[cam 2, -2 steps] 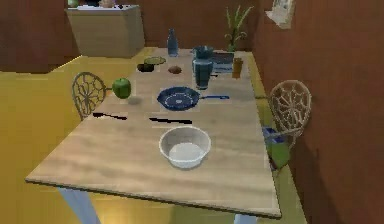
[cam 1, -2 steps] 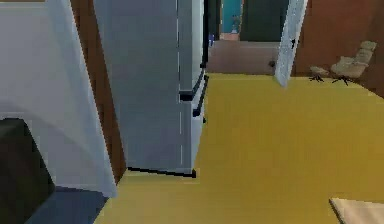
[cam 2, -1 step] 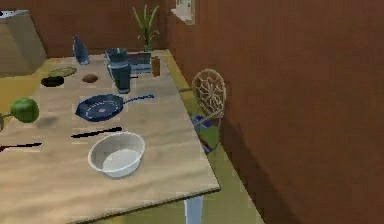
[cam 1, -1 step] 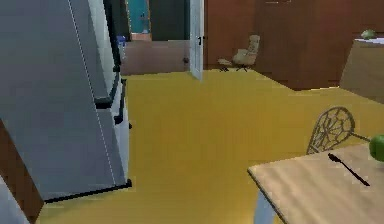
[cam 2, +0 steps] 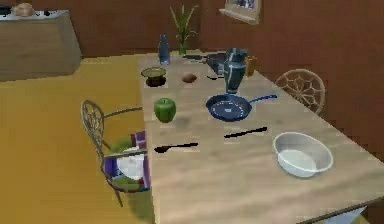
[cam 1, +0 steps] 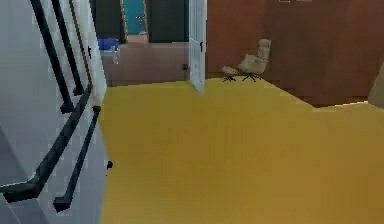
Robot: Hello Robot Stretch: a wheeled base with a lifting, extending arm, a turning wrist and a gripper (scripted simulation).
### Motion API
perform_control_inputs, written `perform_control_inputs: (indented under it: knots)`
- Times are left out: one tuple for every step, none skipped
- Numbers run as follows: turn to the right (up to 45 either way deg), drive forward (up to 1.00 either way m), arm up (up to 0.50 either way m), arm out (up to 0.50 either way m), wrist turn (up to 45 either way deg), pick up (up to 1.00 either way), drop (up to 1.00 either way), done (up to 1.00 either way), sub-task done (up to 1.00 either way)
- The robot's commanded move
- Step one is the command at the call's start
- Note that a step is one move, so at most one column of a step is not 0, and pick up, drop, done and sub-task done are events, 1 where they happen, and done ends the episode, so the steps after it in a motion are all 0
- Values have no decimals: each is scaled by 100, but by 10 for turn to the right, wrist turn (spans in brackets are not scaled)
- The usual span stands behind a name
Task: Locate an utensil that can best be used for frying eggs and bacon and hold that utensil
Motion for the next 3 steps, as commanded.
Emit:
perform_control_inputs:
  knots:
    - [360,0,0,0,0,0,0,0,0]
    - [0,25,0,0,0,0,0,0,0]
    - [210,0,0,0,0,0,0,0,0]
